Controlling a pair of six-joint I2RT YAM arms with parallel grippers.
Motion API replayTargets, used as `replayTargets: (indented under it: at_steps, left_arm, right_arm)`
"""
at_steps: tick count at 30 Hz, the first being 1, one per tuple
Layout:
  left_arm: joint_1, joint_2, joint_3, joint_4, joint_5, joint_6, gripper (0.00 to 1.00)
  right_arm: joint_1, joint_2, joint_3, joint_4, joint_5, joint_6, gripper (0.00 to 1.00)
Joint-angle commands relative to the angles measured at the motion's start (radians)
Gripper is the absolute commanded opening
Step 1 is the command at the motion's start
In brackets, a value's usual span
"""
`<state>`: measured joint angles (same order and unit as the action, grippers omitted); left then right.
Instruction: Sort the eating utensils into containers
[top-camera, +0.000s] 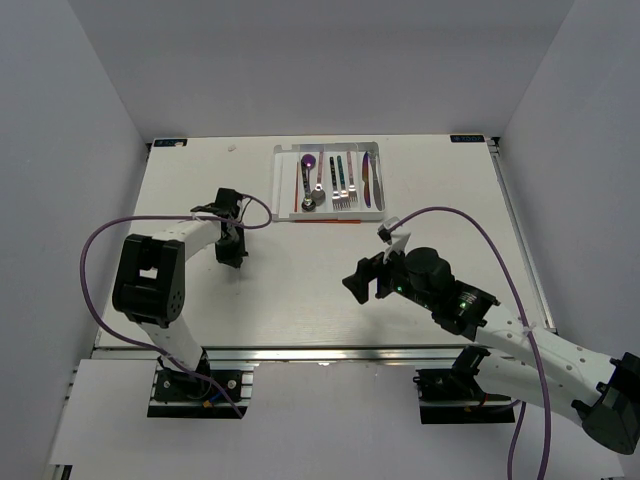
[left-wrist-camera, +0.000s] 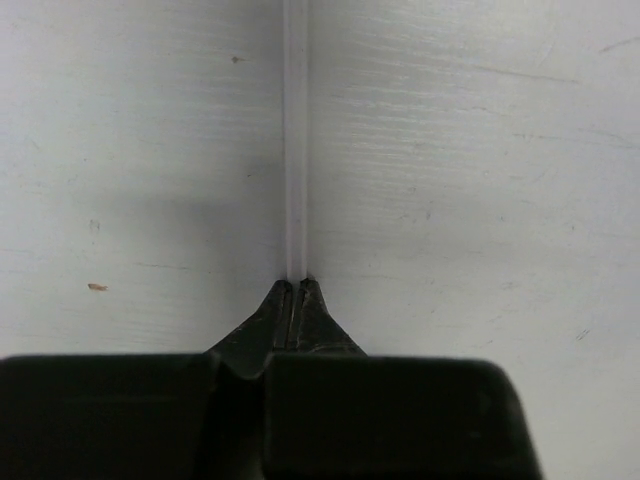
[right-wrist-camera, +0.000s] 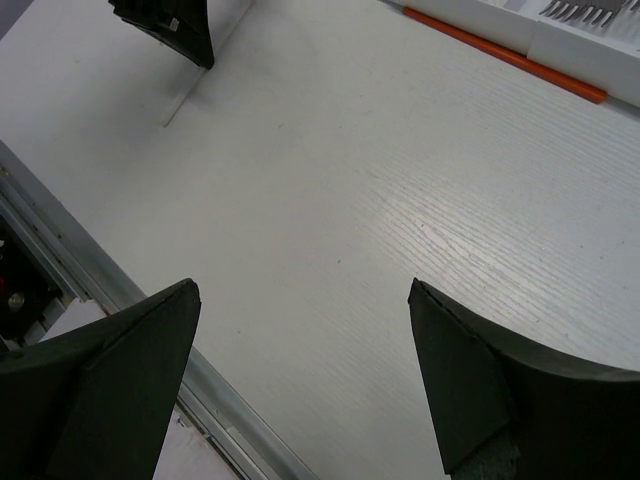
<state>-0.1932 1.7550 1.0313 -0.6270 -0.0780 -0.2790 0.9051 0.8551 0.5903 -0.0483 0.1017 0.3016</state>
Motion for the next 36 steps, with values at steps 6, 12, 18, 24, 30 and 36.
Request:
replayTargets:
  at_steps: [6,12,18,24,30,36]
  left_arm:
    - [-0.023,0.023,-0.146,0.075,-0.008,-0.175,0.0]
    - [-0.126,-0.222,-0.234,0.176,0.026,-0.304,0.0]
    - [-0.275,-0.42,-0.273,0.274,0.141,-0.403,0.0]
    - [-0.299,-0.566,-0.312,0.415,0.259,-0.465,0.0]
    - [-0.302,-0.661,-0.355,0.548,0.297,-0.52,0.0]
    - [-0.302,-0.675,-0.341,0.679,0.394,-0.586,0.0]
  right_arm:
    - [-0.018,0.019,0.0,0.073,0.007,0.047,0.89]
    - [-0.038,0.191,0.02,0.209,-0.224,0.146,0.89]
    - [-0.038,0.449,0.089,0.412,-0.373,0.271,0.89]
    - [-0.038,0.519,0.129,0.485,-0.399,0.339,0.87]
    - [-0.041,0.47,0.091,0.602,-0.445,0.381,0.86]
    - [-0.041,0.518,0.169,0.513,-0.405,0.327,0.84]
